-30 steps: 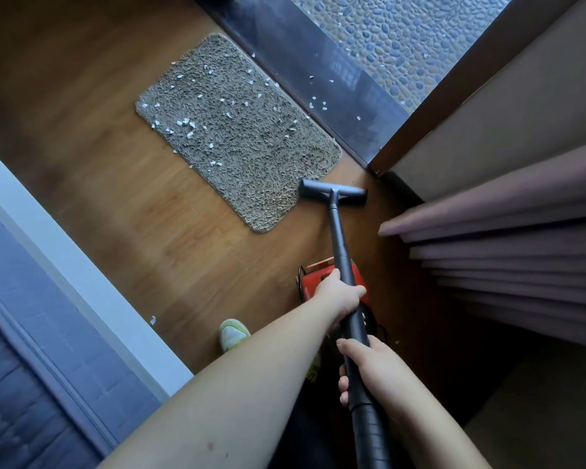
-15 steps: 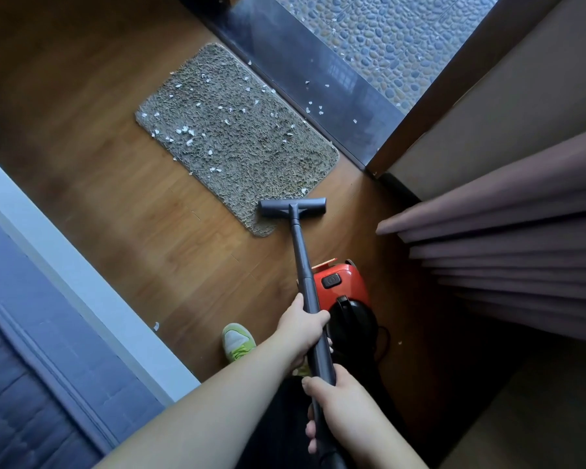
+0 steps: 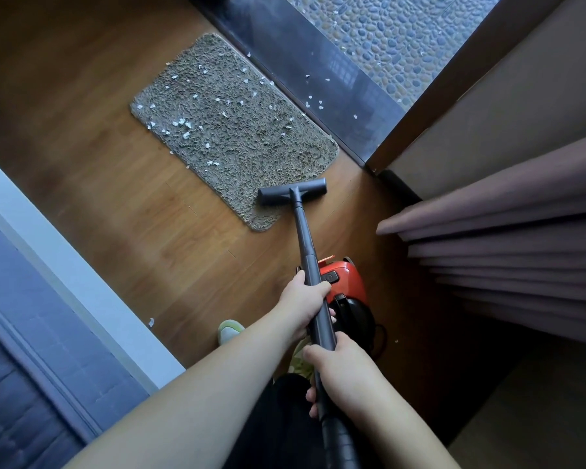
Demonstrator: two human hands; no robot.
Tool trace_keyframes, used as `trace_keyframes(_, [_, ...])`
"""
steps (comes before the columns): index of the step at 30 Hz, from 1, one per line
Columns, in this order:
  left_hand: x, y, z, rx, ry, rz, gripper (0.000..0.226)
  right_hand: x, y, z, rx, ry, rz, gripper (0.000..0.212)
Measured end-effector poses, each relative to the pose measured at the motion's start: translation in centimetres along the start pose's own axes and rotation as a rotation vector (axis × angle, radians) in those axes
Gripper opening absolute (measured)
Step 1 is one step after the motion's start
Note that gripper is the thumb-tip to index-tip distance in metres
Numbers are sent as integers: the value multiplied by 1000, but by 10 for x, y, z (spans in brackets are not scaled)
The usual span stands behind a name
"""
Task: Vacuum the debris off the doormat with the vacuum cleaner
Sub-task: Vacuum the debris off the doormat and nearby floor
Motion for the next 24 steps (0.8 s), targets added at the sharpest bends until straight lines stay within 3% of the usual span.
trace_keyframes(5, [0,27,3,64,2,16,65,-2,-12,-10,-55,44,74,16])
trace_keyframes(8, [-8,54,-4,80,51,-7,59,-1,-30,-27,-59,8,-18,19])
trace_keyframes(11, [-18,67,-16,68,122,-72,68,4,-41,-43,21,-84,-173,18])
trace_keyframes(15, [-23,59,-18,7,192,-185,67,6,-28,-47,100,-119,-238,27])
trace_keyframes(24, [-5,5,3,-27,154,-222,88,-10,10,-4,133,-141,-228,15])
Point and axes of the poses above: each hand's wrist, its own z-axis away from the middle knuckle, its own x-axis out of the palm, y = z × x, the point moved 6 cm from there along -z, towards the middle knuckle, and after that the axes turned 5 degrees about -x, right-handed, at the moved point
